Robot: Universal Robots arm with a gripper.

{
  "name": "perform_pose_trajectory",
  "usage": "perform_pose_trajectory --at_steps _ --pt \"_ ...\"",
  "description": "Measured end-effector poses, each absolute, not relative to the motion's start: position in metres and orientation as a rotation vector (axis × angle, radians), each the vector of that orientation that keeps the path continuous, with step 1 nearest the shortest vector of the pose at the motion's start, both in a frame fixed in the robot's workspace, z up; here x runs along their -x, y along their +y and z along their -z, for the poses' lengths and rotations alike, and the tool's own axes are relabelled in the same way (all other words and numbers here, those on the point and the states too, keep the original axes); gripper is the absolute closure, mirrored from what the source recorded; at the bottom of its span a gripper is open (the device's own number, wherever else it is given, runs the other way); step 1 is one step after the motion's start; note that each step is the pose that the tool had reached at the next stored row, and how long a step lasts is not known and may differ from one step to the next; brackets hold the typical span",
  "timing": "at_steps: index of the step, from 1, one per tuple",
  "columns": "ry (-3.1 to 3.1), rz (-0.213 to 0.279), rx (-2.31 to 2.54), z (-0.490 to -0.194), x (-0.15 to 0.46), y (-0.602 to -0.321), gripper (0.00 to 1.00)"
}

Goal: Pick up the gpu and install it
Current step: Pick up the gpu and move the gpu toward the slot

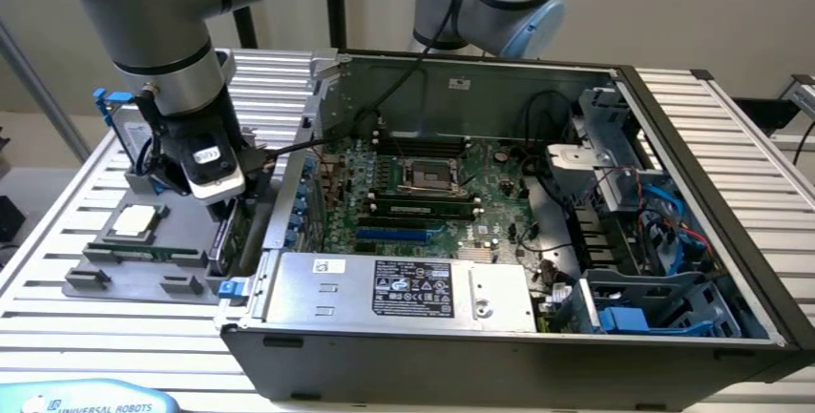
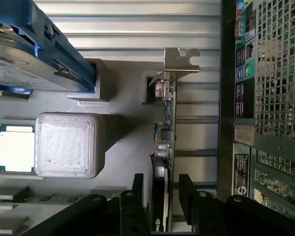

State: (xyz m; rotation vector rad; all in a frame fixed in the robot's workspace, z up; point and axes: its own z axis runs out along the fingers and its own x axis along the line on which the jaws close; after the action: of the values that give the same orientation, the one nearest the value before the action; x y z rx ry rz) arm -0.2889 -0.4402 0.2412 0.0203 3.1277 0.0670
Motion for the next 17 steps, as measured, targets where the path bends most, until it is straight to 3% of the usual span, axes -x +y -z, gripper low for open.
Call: perform_pose_trajectory --at_steps 17 --pt "3.132 -0.067 -0.08 -0.2381 0.2889 -0.4366 0.6"
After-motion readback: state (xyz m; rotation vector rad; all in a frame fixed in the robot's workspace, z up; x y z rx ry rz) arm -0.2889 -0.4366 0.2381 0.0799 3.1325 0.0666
